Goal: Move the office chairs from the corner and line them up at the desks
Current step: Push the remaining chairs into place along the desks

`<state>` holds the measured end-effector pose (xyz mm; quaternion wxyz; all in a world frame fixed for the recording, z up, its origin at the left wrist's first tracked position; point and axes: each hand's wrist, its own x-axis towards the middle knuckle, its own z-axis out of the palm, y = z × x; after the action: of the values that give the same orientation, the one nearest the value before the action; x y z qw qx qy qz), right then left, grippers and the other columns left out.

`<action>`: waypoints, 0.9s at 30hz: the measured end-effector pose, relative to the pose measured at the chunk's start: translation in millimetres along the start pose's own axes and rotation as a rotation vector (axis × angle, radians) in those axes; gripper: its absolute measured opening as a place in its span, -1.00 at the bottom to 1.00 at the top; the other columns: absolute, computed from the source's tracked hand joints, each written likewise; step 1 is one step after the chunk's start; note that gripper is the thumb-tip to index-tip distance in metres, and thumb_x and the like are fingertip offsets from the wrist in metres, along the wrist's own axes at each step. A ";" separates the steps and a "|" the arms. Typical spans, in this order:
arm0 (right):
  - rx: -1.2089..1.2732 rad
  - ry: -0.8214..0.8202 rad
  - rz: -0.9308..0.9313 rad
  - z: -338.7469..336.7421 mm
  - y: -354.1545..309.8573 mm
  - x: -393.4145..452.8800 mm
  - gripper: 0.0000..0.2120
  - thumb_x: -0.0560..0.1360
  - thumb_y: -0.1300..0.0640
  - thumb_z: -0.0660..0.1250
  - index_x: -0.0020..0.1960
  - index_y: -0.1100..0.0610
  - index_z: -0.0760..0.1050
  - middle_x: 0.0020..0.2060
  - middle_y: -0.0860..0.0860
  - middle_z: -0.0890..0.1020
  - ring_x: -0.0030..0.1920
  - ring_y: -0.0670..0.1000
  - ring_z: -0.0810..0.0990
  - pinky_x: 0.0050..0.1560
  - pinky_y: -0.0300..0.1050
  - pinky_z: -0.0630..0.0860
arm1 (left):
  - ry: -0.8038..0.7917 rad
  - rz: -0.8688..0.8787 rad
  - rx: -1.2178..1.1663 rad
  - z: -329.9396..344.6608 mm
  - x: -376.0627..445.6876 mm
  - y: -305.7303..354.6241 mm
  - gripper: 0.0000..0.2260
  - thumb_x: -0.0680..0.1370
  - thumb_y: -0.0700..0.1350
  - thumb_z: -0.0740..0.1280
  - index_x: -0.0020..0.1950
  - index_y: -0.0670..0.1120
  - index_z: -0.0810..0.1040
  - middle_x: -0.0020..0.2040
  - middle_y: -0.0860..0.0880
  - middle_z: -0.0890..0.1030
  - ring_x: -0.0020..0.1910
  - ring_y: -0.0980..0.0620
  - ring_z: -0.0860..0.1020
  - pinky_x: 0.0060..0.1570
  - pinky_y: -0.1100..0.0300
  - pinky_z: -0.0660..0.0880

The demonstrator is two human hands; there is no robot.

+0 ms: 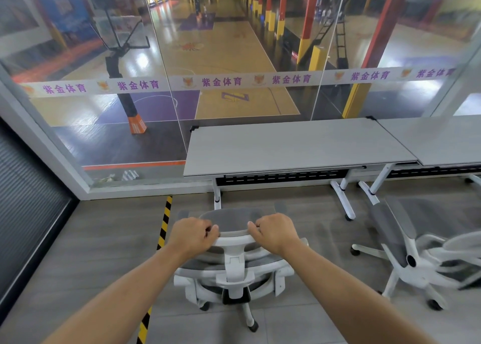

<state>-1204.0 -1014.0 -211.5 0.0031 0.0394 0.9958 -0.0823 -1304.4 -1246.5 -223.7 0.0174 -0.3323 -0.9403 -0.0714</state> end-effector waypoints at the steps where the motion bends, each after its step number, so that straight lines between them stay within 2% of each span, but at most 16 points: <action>1: -0.002 0.003 0.001 0.5 -0.7 0.5 -0.46 0.63 -0.15 -0.04 -0.40 0.10 0.33 -0.52 0.00 0.37 -0.48 0.02 0.31 -0.45 -0.15 0.09 | 0.000 0.001 0.000 0.1 0.2 -0.8 -0.46 0.52 0.26 -0.15 -0.25 0.03 0.53 -0.44 0.06 0.52 -0.47 0.14 0.49 -0.45 0.24 0.44; 7: -0.008 0.011 0.001 3.7 -6.1 1.8 -0.46 0.62 -0.15 -0.05 -0.42 0.10 0.34 -0.53 -0.01 0.37 -0.48 0.01 0.32 -0.46 -0.15 0.10 | 0.003 0.009 0.021 -3.8 0.8 -7.0 -0.52 0.54 0.24 -0.09 -0.31 0.02 0.46 -0.45 0.07 0.49 -0.48 0.13 0.46 -0.48 0.27 0.29; 15: -0.011 0.025 -0.007 6.6 -8.9 5.5 -0.47 0.62 -0.13 -0.02 -0.41 0.11 0.35 -0.53 -0.01 0.37 -0.48 0.02 0.33 -0.45 -0.16 0.06 | 0.006 -0.016 0.012 -3.2 0.4 -11.3 -0.52 0.53 0.24 -0.07 -0.33 0.01 0.46 -0.48 0.07 0.47 -0.51 0.15 0.43 -0.48 0.26 0.35; 20: 0.007 0.024 0.011 7.6 -7.3 6.8 -0.48 0.61 -0.13 0.00 -0.42 0.10 0.34 -0.54 0.00 0.36 -0.50 0.00 0.30 -0.47 -0.12 0.15 | 0.010 -0.024 0.007 -3.0 -1.9 -6.6 -0.46 0.51 0.26 -0.11 -0.30 0.01 0.53 -0.48 0.07 0.47 -0.50 0.15 0.44 -0.49 0.25 0.30; 27: 0.040 -0.012 0.009 5.0 -4.4 5.2 -0.49 0.61 -0.16 -0.02 -0.40 0.09 0.32 -0.52 -0.01 0.37 -0.48 -0.01 0.31 -0.45 -0.13 0.21 | -0.069 -0.028 0.020 -7.0 -2.7 -2.8 -0.58 0.61 0.17 0.04 -0.30 0.01 0.48 -0.46 0.04 0.47 -0.48 0.13 0.45 -0.47 0.25 0.37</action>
<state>-1209.5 -1018.8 -215.8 0.0085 0.0435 0.9937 -0.1025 -1304.2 -1251.4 -217.3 -0.0126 -0.3212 -0.9456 -0.0505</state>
